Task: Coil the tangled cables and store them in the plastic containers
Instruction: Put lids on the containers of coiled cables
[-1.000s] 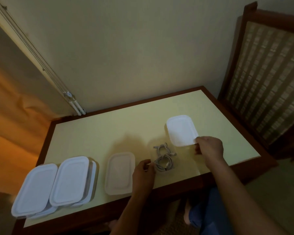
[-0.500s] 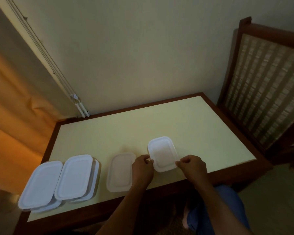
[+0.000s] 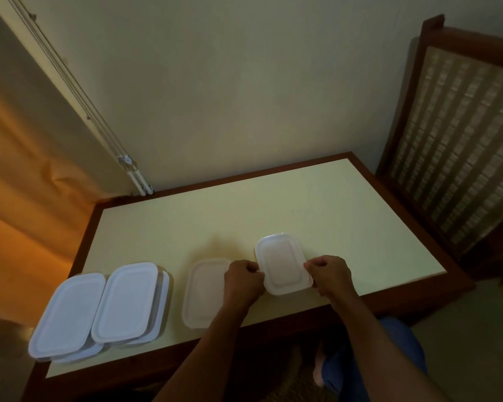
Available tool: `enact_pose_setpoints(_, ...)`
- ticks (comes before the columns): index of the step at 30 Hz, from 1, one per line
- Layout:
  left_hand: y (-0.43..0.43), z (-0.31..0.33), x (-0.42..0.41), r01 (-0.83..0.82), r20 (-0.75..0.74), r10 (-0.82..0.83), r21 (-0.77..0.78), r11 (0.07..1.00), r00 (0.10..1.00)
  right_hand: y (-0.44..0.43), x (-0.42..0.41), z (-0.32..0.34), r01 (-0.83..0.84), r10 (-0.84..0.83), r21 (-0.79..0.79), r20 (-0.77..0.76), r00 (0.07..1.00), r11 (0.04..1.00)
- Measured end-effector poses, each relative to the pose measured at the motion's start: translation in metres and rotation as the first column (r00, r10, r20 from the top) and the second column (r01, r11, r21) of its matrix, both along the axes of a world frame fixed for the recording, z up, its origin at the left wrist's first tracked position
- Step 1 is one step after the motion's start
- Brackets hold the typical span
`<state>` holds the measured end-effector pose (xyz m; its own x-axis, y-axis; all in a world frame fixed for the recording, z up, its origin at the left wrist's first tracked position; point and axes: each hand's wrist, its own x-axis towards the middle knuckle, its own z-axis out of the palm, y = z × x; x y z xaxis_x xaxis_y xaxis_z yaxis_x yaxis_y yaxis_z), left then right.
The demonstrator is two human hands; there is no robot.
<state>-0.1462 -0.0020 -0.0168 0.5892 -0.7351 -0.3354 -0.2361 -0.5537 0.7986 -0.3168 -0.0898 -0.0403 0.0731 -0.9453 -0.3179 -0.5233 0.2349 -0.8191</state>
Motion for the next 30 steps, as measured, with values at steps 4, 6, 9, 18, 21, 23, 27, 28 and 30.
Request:
enact_pose_setpoints(4,-0.007,-0.001,0.004,-0.014,-0.02,0.014,0.021,1.0,1.0,-0.009,0.007,0.007,-0.03,0.033,0.035,-0.088,0.996,0.999)
enact_pose_setpoints(6,-0.008,0.0,0.006,-0.008,-0.031,0.009,0.038,0.999,0.999,-0.011,0.013,0.013,-0.04,0.044,0.023,-0.168,0.985,0.999)
enact_pose_setpoints(9,-0.008,0.005,0.01,0.065,-0.023,-0.063,0.1,0.993,0.998,-0.01,0.017,0.017,-0.085,0.093,0.043,-0.227,0.97,0.995)
enact_pose_setpoints(18,0.012,0.01,0.011,0.119,0.004,-0.12,0.113,0.986,0.993,0.006,0.002,0.009,-0.048,0.044,0.164,0.029,0.999,0.985)
enact_pose_setpoints(21,0.018,0.008,0.006,0.101,0.073,-0.107,0.082,0.992,0.992,0.011,-0.002,0.005,-0.043,0.033,0.118,0.081,0.996,0.992)
enact_pose_setpoints(23,0.023,0.009,0.002,0.108,0.114,-0.114,0.059,0.992,0.987,0.015,-0.002,0.004,-0.035,0.029,0.083,0.079,0.996,0.996)
enact_pose_setpoints(27,0.036,0.02,0.004,0.091,0.139,-0.087,-0.022,0.996,0.987,0.031,0.001,0.009,0.012,-0.017,0.04,0.137,0.99,0.999)
enact_pose_setpoints(28,0.04,0.025,0.008,0.081,0.151,-0.073,-0.044,0.996,0.986,0.035,0.002,0.013,0.005,-0.012,0.039,0.178,0.984,0.999)
enact_pose_setpoints(30,0.051,0.036,0.02,0.059,0.185,-0.043,-0.08,0.995,0.982,0.044,0.011,0.025,-0.044,0.033,0.035,0.264,0.964,0.998)
